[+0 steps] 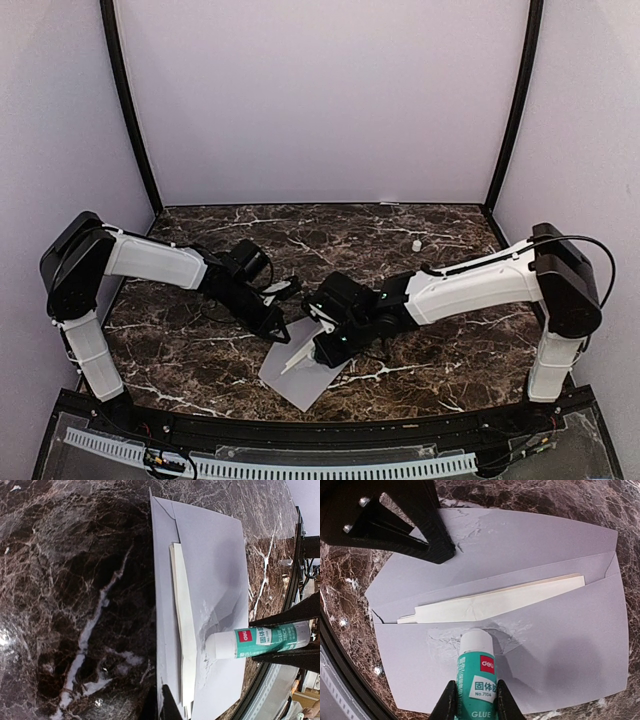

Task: Place the letter into the envelope and seal it
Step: Paint the envelope at the center of the board.

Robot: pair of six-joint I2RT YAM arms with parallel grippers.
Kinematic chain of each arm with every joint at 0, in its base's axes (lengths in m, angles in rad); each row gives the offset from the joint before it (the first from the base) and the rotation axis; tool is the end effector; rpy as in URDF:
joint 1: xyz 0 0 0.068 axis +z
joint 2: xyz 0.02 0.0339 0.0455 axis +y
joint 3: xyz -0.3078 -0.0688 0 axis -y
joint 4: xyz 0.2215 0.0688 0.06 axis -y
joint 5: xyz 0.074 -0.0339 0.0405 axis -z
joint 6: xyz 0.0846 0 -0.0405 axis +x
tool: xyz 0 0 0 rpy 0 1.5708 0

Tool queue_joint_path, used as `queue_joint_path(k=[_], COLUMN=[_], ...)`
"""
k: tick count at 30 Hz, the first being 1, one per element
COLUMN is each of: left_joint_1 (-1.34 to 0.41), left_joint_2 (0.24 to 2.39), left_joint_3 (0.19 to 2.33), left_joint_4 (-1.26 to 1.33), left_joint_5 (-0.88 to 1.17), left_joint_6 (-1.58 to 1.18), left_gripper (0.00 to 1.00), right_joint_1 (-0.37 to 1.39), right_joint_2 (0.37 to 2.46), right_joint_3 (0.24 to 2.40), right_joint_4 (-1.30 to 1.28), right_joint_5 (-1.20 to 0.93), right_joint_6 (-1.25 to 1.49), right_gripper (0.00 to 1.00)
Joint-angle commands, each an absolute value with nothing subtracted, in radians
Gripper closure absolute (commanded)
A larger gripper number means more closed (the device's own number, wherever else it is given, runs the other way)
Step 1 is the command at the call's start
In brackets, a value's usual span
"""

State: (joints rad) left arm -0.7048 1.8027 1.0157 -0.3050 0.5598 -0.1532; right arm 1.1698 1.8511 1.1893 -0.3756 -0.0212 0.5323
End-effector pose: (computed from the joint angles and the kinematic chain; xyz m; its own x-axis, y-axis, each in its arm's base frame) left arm 0.2426 -0.2653 0.1692 -0.7804 0.4940 -0.3834 0.6236 0.5690 -0.5361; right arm 0.1535 0.3666 0.1839 -0.7589 -0.4901 -0.4288 -0.6262 0.7301 0.2738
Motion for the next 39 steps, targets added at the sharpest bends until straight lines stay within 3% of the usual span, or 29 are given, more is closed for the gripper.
queue_joint_path(k=[1,9,23,39], left_joint_1=[-0.704,-0.704,-0.708,-0.727], left_joint_2=[1.790,1.789,1.774,1.775], left_joint_3=[1.030,1.031,1.029,1.030], left_joint_4=[-0.307,-0.310,-0.307,-0.313], left_joint_5=[0.556,0.550,0.548,0.549], left_joint_6=[-0.158,-0.154,-0.132,-0.118], left_gripper=[1.00,1.00,1.00,1.00], right_joint_1=[1.199,1.217,1.213,1.144], right_joint_2=[1.880,1.893,1.887,1.903], right_joint_3=[1.228,1.256,1.290,1.286], right_joint_4=[-0.402,-0.419,-0.509,-0.512], right_joint_5=[-0.046,-0.061,0.128,0.140], right_joint_6=[0.529,0.524,0.569,0.568], right_gripper=[0.98,0.98,1.00,0.99])
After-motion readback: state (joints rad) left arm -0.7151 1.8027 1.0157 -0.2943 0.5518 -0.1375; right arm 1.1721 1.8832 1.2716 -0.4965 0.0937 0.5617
